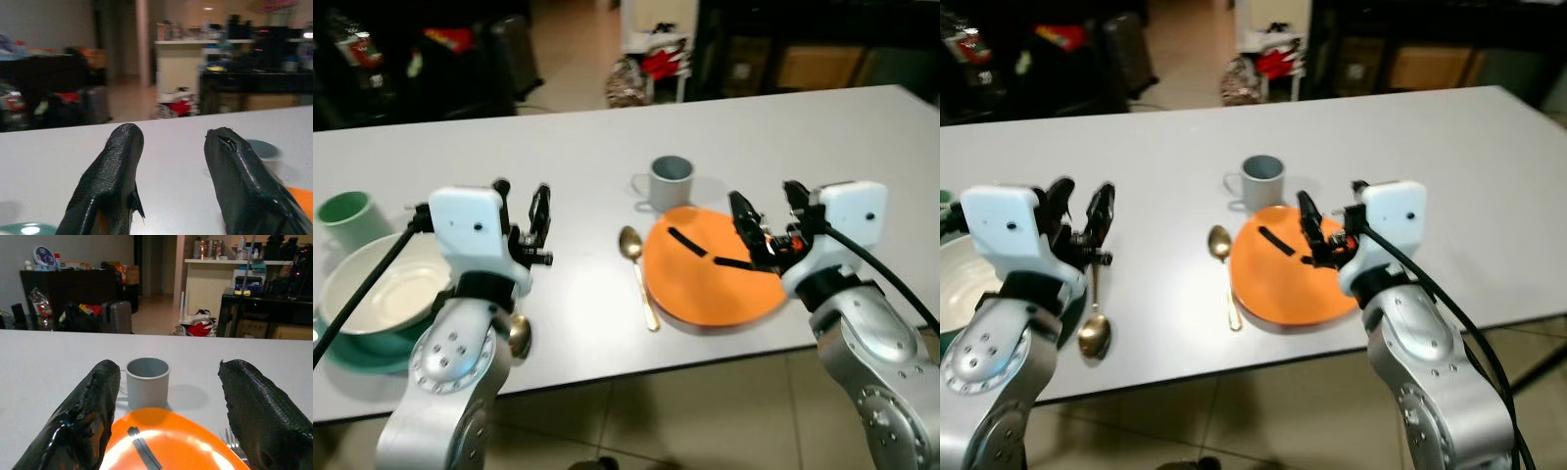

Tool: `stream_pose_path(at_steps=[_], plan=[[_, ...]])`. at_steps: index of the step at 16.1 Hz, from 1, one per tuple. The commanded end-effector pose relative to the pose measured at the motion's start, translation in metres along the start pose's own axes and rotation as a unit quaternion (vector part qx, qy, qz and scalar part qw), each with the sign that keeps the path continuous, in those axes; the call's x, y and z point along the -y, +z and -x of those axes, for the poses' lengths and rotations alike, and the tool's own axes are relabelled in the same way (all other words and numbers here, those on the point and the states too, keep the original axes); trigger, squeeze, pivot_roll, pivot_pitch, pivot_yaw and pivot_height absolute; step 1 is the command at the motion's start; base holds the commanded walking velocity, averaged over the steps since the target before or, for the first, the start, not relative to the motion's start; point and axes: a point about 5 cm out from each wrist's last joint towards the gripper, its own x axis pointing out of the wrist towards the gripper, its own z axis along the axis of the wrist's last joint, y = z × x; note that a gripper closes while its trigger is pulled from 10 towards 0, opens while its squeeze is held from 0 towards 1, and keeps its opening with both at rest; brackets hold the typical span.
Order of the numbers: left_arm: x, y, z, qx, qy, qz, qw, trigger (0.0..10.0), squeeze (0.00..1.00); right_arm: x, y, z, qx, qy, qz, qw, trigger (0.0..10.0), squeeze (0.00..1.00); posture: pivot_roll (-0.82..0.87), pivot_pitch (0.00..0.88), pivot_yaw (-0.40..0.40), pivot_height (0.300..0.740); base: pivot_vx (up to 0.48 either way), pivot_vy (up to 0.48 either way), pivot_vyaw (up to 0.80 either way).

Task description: Setting the table

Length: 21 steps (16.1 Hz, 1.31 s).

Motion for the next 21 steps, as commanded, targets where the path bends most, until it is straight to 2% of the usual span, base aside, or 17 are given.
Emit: stream_pose_path(at_steps=[1,3,4,5,9,12,17,21], plan=[[-0.006,-0.005,-0.001,-0.012,0.027,-0.011,1.000,10.0,0.04,-0.003,0.004,0.002,0.016,-0.002,0.004,1.000,10.0,0.00,-0.06,0.000,0.054,0.740,0.000,0.000,0.80],[-0.007,-0.011,0.000,-0.042,0.007,-0.009,0.999,10.0,0.00,0.000,0.004,0.002,0.028,-0.028,0.013,0.999,10.0,0.00,-0.06,0.000,0.055,0.740,0.000,0.000,0.80],[-0.010,-0.012,0.002,-0.054,-0.028,-0.030,0.998,10.0,0.00,0.000,0.005,0.001,0.037,-0.027,0.009,0.999,10.0,0.00,-0.06,0.000,0.055,0.740,0.000,0.000,0.80],[-0.012,-0.012,0.002,-0.056,-0.019,-0.049,0.997,10.0,0.00,-0.001,0.006,0.001,0.038,-0.022,0.007,0.999,10.0,0.00,-0.06,0.000,0.054,0.740,0.000,0.000,0.80],[-0.013,-0.003,0.004,-0.037,-0.040,-0.078,0.996,10.0,0.00,-0.007,0.003,-0.001,0.040,0.024,0.016,0.999,10.0,0.00,-0.03,0.000,0.022,0.740,0.000,0.000,0.80],[-0.015,-0.006,0.007,-0.050,-0.029,-0.065,0.996,10.0,0.00,-0.013,-0.002,-0.002,0.030,0.061,0.000,0.998,10.0,0.00,-0.03,0.000,0.025,0.740,0.000,0.000,0.80],[-0.009,-0.014,0.005,-0.060,-0.046,-0.064,0.995,10.0,0.00,-0.017,-0.009,0.001,0.018,0.064,-0.023,0.998,10.0,0.00,-0.03,0.000,0.027,0.740,0.000,0.000,0.80],[-0.012,-0.018,-0.002,-0.063,-0.047,-0.064,0.995,10.0,0.00,-0.017,-0.014,-0.001,0.010,0.056,-0.035,0.998,10.0,0.00,-0.04,0.000,0.042,0.740,0.000,0.151,0.80]])
